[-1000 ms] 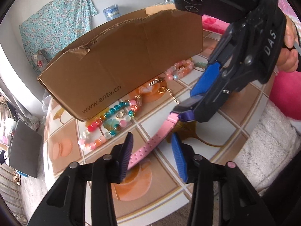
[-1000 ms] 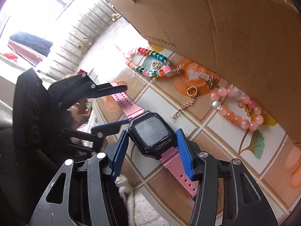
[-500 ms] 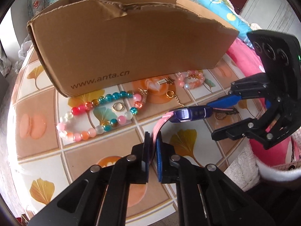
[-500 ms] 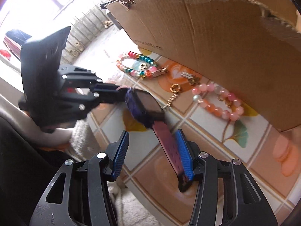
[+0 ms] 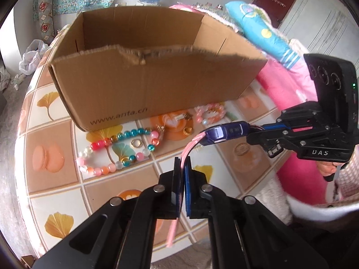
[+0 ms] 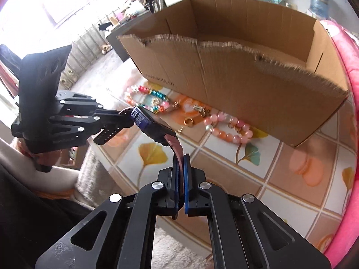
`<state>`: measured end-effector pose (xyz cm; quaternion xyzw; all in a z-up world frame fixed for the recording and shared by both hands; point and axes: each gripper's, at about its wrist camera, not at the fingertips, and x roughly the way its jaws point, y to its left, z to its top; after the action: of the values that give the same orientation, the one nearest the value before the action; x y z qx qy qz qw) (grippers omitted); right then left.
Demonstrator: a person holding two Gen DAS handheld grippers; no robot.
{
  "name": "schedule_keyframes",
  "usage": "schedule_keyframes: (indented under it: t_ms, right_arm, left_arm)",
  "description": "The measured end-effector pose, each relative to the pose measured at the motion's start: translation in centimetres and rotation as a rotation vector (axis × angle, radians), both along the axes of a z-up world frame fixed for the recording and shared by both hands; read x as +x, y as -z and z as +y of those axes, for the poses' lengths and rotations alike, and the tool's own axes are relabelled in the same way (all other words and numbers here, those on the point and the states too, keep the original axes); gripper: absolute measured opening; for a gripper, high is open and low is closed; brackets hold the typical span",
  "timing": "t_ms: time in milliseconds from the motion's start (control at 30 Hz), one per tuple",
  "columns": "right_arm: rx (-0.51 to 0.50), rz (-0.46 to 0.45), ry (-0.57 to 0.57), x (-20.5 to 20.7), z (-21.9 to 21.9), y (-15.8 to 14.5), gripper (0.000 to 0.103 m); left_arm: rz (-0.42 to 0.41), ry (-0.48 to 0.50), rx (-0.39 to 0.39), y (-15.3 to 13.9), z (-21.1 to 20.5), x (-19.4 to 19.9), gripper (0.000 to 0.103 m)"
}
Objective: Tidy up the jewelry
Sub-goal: 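Lift the watch by its strap with the left tool while the right tool grips the face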
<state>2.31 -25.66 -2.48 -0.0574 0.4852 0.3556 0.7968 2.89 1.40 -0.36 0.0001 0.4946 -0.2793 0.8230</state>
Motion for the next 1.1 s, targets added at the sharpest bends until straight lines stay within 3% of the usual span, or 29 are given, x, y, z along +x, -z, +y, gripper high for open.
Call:
schedule_keyframes:
  t_ms: [267, 400, 533, 700, 800, 900, 1000, 1100]
  right_arm:
    - [0.131, 0.008, 0.023, 0.5, -0.4, -4.7, 0.002]
    - [0.152, -0.031, 0.027, 0.4, -0.6, -6.4, 0.002]
    - [0.128, -0.069, 0.025, -0.1, -0.3, -6.4, 0.002]
    - [0.056, -0.069, 0.041, 0.0, -0.2, -3.6, 0.002]
    - [-0.025, -0.097, 0.011, -0.6, 0.4, -0.9, 0.002]
    - [-0.138, -0.093, -0.031, -1.7, 1.4, 2.7, 0.002]
    - [-0.207, -0.083, -0.062, -2.9, 1.8, 5.1, 0.002]
    - [-0.199, -0.072, -0.07, -3.6, 1.5, 5.5, 0.002]
  left_arm:
    - [-0.031, 0.012, -0.107, -5.5, 1.0, 0.3, 0.003]
    - [-0.04, 0.012, -0.14, -7.1, 1.0, 0.7, 0.003]
    - [-0.094, 0.021, -0.091, -7.8, 0.3, 0.3, 0.003]
    - [-0.09, 0.029, -0.009, -4.6, -1.1, 0.0, 0.003]
    - [-0.168, 0.069, 0.121, -1.6, -2.8, -1.3, 0.003]
    - [-0.185, 0.126, 0.246, 2.0, -4.5, -3.0, 0.003]
    - [-0.161, 0.164, 0.275, 4.3, -5.1, -4.7, 0.003]
    - [-0.152, 0.158, 0.237, 4.5, -4.8, -5.5, 0.003]
